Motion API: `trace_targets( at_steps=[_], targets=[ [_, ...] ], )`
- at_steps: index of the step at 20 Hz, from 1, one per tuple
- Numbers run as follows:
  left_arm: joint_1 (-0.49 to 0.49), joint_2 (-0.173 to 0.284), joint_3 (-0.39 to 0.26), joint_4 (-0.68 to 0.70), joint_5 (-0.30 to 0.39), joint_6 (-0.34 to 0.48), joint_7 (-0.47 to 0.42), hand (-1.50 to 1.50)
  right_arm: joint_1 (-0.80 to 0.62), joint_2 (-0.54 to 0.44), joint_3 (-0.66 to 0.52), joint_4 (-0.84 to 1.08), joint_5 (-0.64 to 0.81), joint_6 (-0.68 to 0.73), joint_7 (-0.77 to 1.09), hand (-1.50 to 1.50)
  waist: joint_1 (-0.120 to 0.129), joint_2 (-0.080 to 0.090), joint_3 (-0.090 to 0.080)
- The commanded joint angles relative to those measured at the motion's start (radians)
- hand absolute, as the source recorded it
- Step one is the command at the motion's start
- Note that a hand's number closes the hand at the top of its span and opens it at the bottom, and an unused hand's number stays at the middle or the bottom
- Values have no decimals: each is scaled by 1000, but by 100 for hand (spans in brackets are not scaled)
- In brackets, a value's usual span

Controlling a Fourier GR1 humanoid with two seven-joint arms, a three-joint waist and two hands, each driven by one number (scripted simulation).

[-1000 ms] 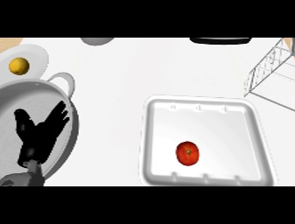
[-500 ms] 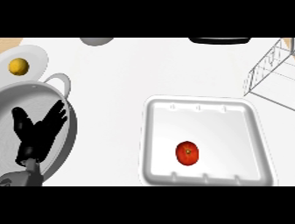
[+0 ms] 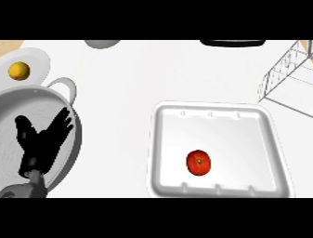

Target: Pick the can from the tray and place it in the tiered shelf

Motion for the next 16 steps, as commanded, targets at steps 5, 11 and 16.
trace_targets(
  at_steps=[5,11,16],
  targets=[
    [21,4,10,3,-3,4,2,0,104,-155,-146,25,-79,-98,7,-150,-13,1,-4],
    [104,-20,-26,-69,-21,16,23,0,253,-317,-250,73,-183,94,17,-150,-21,-4,-3],
    [22,19,41,48,6,-17,-30,0,382,-379,-344,165,-270,211,-117,-150,-24,3,-3]
  ],
)
